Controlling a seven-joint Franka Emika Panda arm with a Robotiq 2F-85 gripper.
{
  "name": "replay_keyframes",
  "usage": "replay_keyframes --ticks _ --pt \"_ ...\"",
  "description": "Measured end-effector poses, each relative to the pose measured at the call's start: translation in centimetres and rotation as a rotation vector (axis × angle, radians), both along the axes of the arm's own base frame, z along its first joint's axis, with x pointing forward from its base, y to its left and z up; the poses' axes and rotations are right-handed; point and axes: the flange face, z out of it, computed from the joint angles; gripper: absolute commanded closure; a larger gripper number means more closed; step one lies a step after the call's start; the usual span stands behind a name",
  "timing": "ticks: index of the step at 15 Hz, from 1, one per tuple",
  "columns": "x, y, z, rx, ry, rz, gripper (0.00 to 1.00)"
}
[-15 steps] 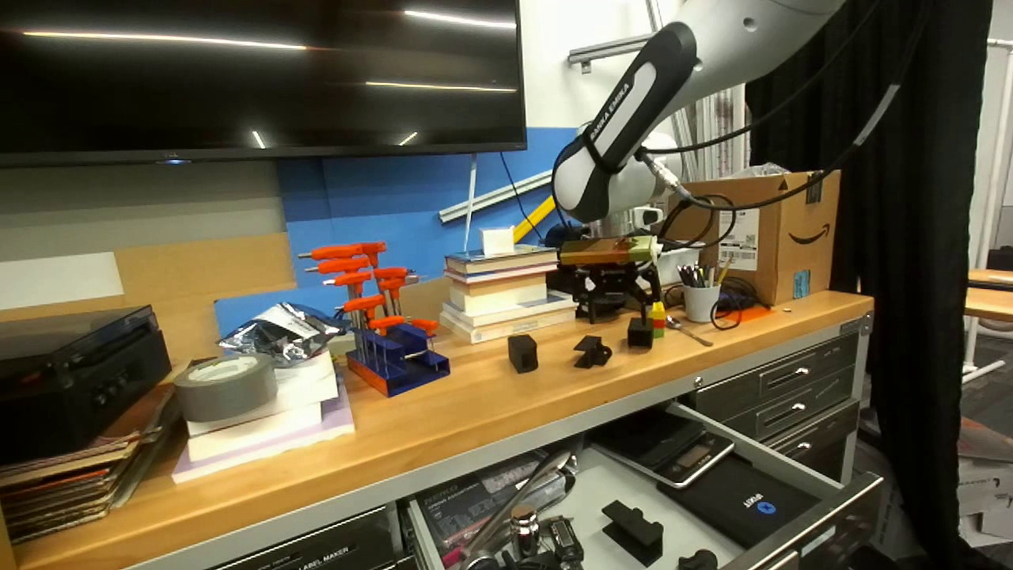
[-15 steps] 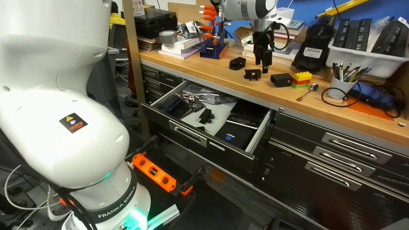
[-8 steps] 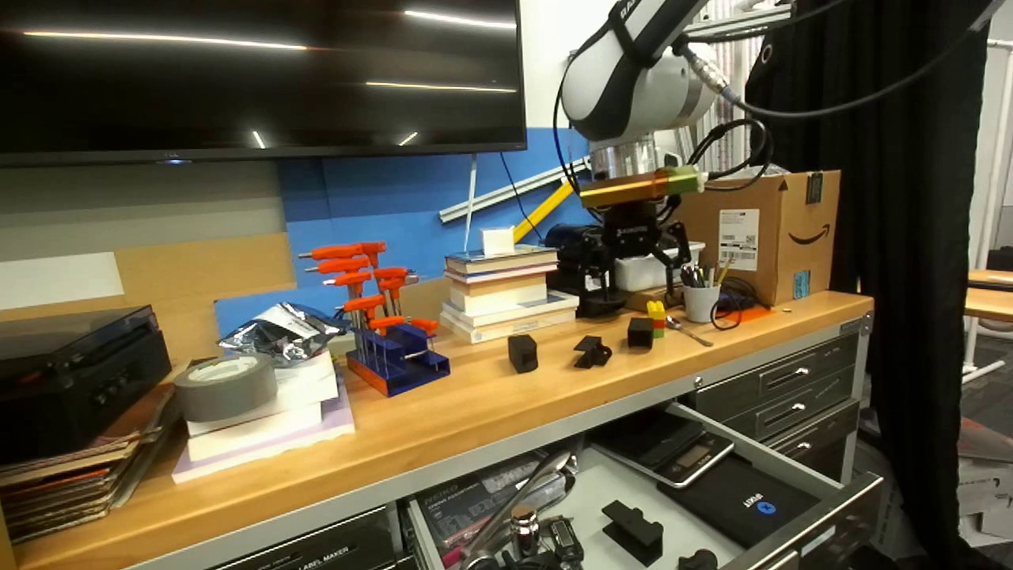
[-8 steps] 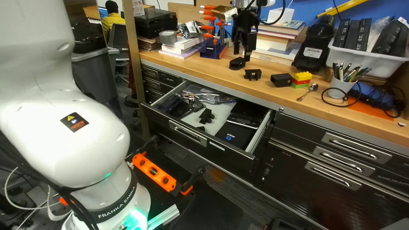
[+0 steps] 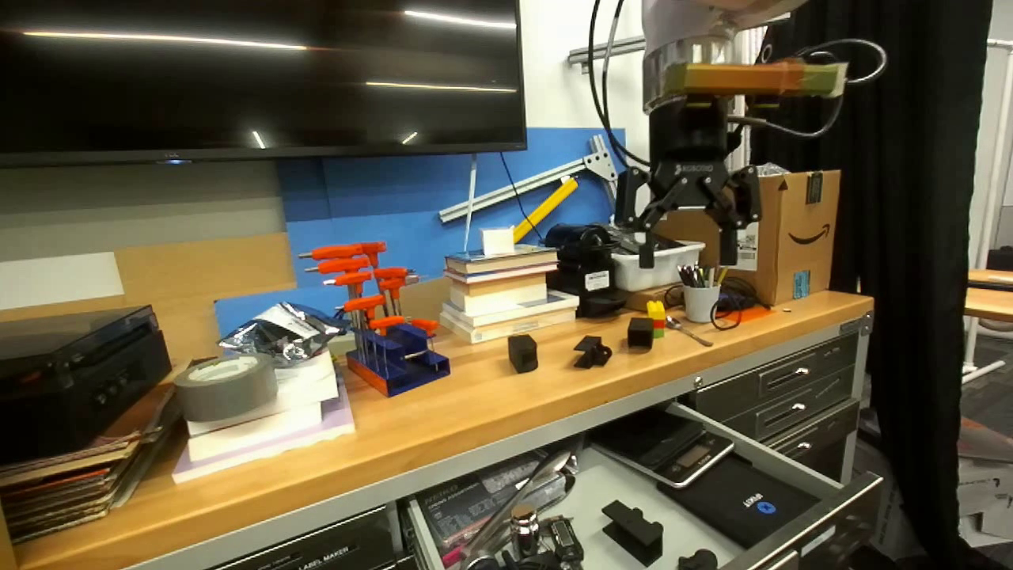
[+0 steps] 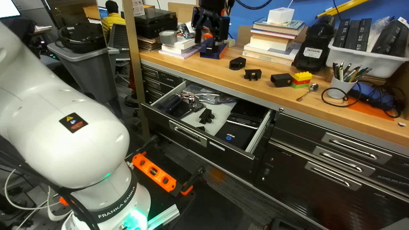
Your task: Open the middle topmost drawer and take out two black objects
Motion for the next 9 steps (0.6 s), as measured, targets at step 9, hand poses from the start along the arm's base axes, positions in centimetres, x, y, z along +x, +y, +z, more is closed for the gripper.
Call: replay_keyframes --ticks 9 --pt "-8.4 0.1 5.4 0.037 -0.002 0.106 0.0"
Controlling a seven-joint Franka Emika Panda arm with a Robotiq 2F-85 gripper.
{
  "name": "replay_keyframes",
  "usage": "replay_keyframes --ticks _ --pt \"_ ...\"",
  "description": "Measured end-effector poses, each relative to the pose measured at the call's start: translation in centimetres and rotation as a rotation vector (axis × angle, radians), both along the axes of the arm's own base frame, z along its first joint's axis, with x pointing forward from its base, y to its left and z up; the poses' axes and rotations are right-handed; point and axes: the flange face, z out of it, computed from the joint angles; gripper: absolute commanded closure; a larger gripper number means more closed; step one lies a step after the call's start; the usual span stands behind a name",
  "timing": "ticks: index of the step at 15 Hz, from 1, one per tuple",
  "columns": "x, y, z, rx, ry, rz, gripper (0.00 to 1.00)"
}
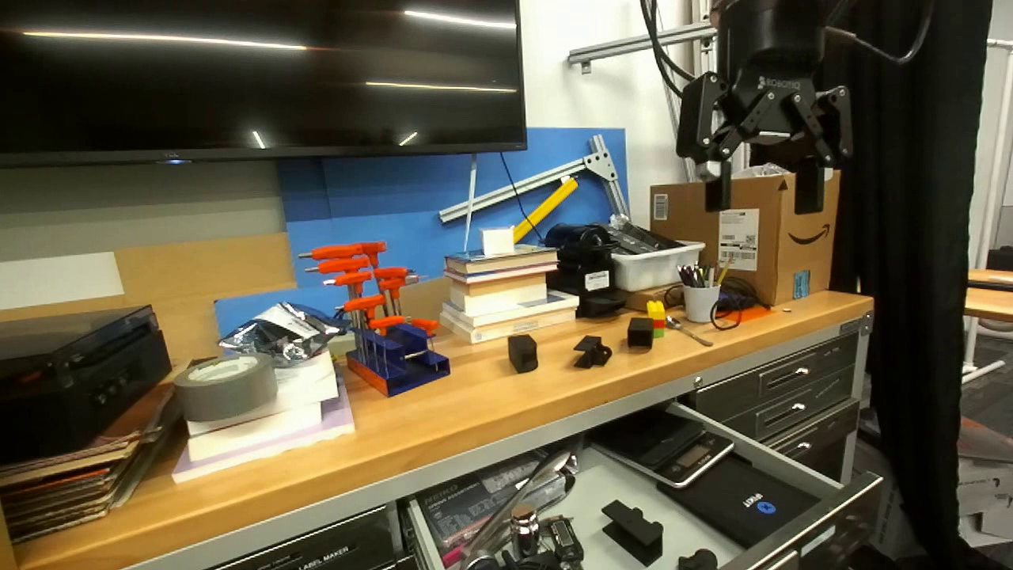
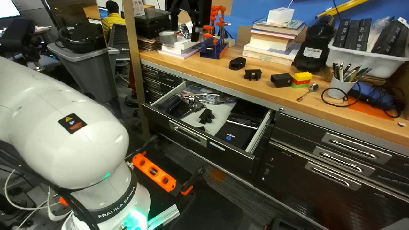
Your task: Open the middle topmost drawer and take out two black objects
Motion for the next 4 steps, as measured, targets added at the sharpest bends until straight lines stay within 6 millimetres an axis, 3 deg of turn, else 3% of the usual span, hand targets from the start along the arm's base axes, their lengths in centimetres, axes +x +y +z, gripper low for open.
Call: replay_keyframes --ticks 4 --pt "-1.05 -0.47 -0.22 -0.004 -0.01 -0.011 0.0"
